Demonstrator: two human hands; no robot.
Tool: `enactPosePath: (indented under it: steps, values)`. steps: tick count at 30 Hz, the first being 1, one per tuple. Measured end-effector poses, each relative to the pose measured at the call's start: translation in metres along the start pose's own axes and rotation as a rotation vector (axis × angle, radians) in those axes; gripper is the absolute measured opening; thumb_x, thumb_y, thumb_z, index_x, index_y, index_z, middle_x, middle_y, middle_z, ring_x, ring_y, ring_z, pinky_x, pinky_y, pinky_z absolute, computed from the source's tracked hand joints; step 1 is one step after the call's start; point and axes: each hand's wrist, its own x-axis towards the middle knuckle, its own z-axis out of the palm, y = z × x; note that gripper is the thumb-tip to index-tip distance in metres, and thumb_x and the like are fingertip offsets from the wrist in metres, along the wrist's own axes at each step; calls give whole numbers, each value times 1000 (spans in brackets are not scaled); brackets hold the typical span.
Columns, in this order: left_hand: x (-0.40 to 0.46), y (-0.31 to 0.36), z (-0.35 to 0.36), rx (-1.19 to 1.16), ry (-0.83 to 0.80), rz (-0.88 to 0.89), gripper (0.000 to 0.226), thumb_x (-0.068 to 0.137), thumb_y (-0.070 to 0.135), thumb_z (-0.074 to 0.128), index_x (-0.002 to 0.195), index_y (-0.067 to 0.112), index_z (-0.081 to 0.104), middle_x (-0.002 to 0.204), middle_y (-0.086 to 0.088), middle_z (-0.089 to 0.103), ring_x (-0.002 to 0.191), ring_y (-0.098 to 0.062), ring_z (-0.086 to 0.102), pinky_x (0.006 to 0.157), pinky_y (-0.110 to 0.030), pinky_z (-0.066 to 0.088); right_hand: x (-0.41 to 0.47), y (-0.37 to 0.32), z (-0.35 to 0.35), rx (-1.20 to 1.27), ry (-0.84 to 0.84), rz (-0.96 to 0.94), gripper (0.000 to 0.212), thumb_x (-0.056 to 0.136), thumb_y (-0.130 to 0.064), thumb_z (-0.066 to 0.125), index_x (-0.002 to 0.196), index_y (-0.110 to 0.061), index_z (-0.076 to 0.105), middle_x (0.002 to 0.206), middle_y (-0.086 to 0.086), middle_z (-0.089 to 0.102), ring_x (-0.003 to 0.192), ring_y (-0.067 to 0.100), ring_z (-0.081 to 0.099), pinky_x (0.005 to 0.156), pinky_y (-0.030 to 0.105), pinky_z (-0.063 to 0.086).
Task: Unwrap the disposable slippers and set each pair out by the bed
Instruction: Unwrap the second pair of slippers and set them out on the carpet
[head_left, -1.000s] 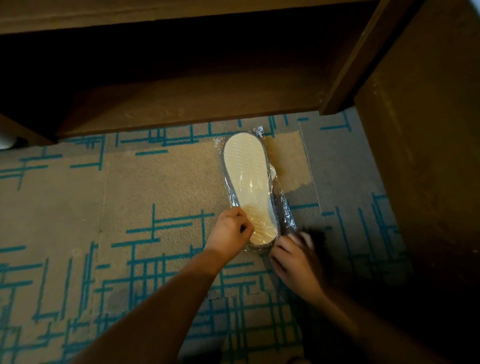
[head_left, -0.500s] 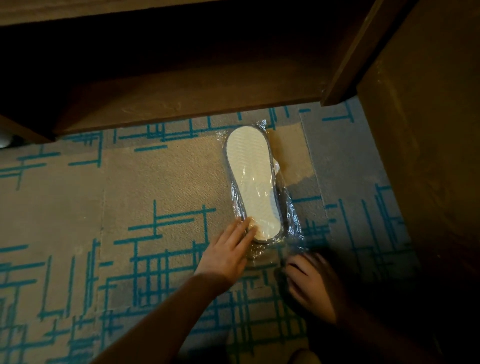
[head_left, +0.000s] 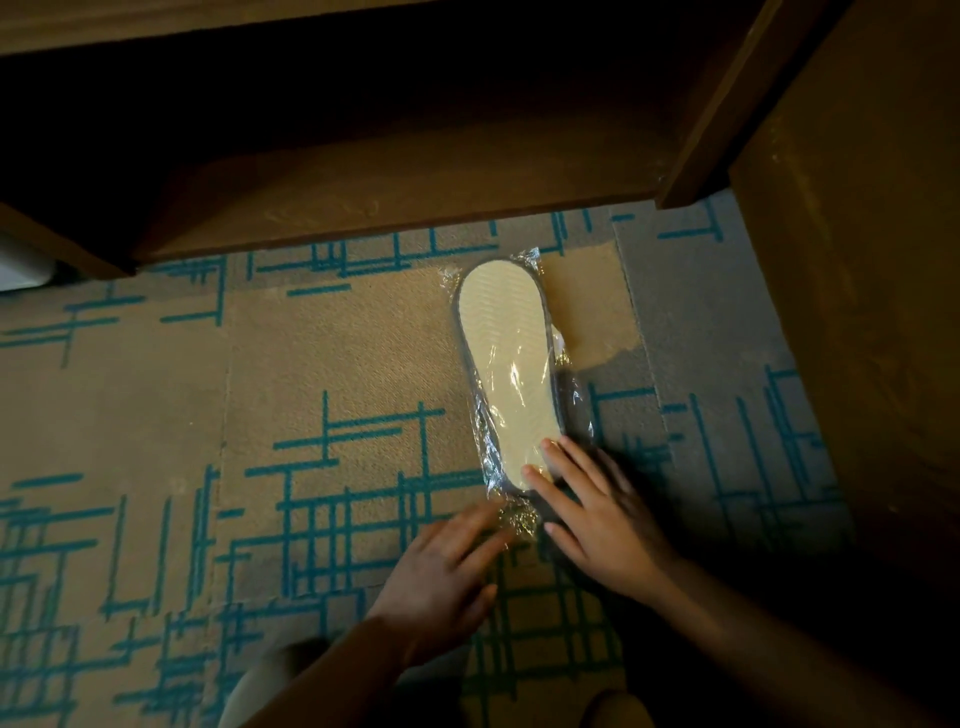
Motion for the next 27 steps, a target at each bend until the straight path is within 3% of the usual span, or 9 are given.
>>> enactPosePath:
  steps: [4, 6, 8, 10, 17, 20, 23, 25, 27]
  values:
    - [25, 13, -25, -895, 382, -835, 45, 90, 27, 46, 134, 20, 38, 123, -8, 56, 104, -12, 55, 94, -32, 48, 0, 3, 0, 11, -39, -82, 57, 85, -47, 39, 140, -31, 36, 153, 1, 32, 143, 20, 20, 110, 47, 25]
    - [46, 22, -36, -1238, 427, -1059, 46, 91, 19, 49, 134, 19, 35, 108, -4, 60, 96, -14, 58, 88, -35, 50, 4, 3, -2, 9, -56, -131, 56, 85, -47, 39, 139, -31, 36, 152, 1, 33, 143, 21, 24, 110, 50, 26]
    - [57, 27, -43, -1406, 430, -1107, 33, 90, 14, 49, 122, 21, 41, 93, 0, 60, 84, -13, 59, 71, -27, 50, 7, 2, -4, 21, -75, -161, 55, 85, -46, 40, 138, -31, 37, 152, 1, 35, 142, 21, 24, 112, 53, 27]
    - [60, 26, -43, -1387, 408, -1114, 11, 90, 14, 50, 100, 19, 52, 83, -2, 60, 72, -12, 57, 58, -21, 46, 9, 0, -3, 46, -76, -170, 53, 85, -45, 41, 136, -32, 38, 151, 0, 35, 143, 19, 20, 113, 54, 19]
    - [65, 21, -40, -1150, 406, -1157, 16, 85, 10, 58, 73, 20, 61, 72, -2, 62, 66, -13, 58, 61, -24, 49, 7, -7, -10, 74, -52, -174, 50, 81, -44, 43, 130, -33, 47, 147, -1, 42, 139, 19, 32, 106, 56, 12]
    - [66, 20, -39, -1153, 380, -1209, 4, 83, 12, 60, 80, 12, 62, 77, -11, 64, 67, -16, 59, 64, -30, 51, 3, -9, -9, 57, -80, -202, 53, 81, -43, 44, 133, -33, 43, 149, -1, 40, 139, 20, 33, 107, 56, 11]
    - [67, 13, -38, -1323, 274, -1276, 27, 80, 14, 65, 104, 7, 55, 96, -17, 64, 87, -22, 64, 76, -41, 57, 4, -13, -14, 50, -79, -247, 52, 83, -44, 44, 134, -34, 41, 148, -1, 42, 138, 19, 35, 115, 55, 15]
    - [65, 7, -42, -1499, 190, -1240, 33, 81, 10, 63, 111, 8, 51, 100, -12, 64, 88, -23, 66, 69, -35, 58, 6, -14, -17, 67, -82, -274, 49, 83, -42, 45, 131, -34, 43, 145, 0, 45, 136, 20, 39, 113, 48, 23]
    - [61, 3, -48, -1509, 81, -1149, 24, 85, 8, 58, 109, 6, 55, 97, -12, 65, 83, -21, 66, 60, -27, 56, 5, -16, -21, 118, -104, -258, 47, 83, -39, 43, 129, -33, 44, 146, 1, 44, 137, 21, 38, 110, 41, 28]
